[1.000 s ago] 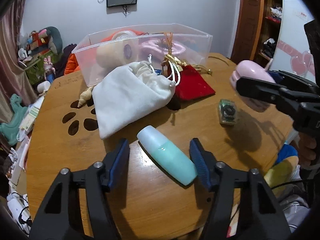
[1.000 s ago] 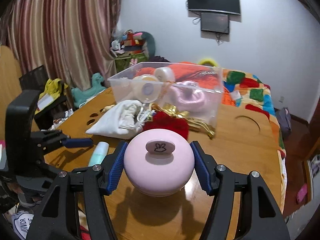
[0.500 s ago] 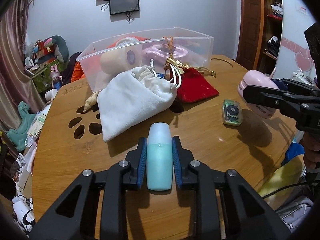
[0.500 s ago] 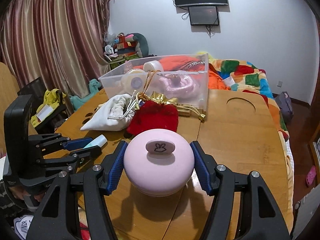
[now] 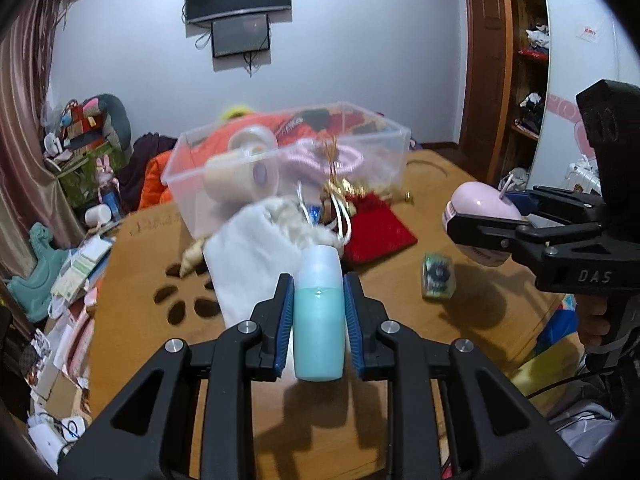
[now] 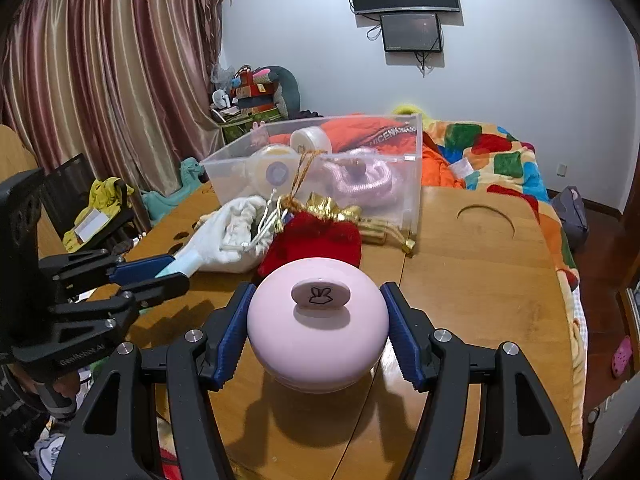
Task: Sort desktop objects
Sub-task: 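Lower the pink container and green bottle into the clear box and release both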
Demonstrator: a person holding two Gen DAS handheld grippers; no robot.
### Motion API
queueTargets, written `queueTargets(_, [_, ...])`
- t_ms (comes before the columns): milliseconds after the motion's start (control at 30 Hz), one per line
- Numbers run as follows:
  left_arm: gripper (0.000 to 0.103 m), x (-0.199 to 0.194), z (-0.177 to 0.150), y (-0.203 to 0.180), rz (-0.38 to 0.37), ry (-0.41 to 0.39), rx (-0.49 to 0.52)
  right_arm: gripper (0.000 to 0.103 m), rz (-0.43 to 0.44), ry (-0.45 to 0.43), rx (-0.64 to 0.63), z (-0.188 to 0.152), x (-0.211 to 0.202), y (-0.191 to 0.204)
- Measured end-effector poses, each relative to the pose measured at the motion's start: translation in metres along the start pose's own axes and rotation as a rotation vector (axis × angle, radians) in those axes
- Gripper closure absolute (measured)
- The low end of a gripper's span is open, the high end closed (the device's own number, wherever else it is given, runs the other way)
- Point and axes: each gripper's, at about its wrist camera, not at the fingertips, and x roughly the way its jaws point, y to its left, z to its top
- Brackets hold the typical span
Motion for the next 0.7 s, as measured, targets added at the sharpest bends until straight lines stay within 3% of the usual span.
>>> queueTargets(400, [0.079, -0.005, 0.049, 0.032, 0.003, -0.094, -0.01, 0.043, -0.028, -0.039, -0.048, 0.049, -0.001, -0.004])
queueTargets(700, [0.079, 0.011, 0.086, 0.075, -0.007, -0.131, -0.078, 0.043, -0.021, -0.066, -0.074, 0.094, 0.024, -0.006])
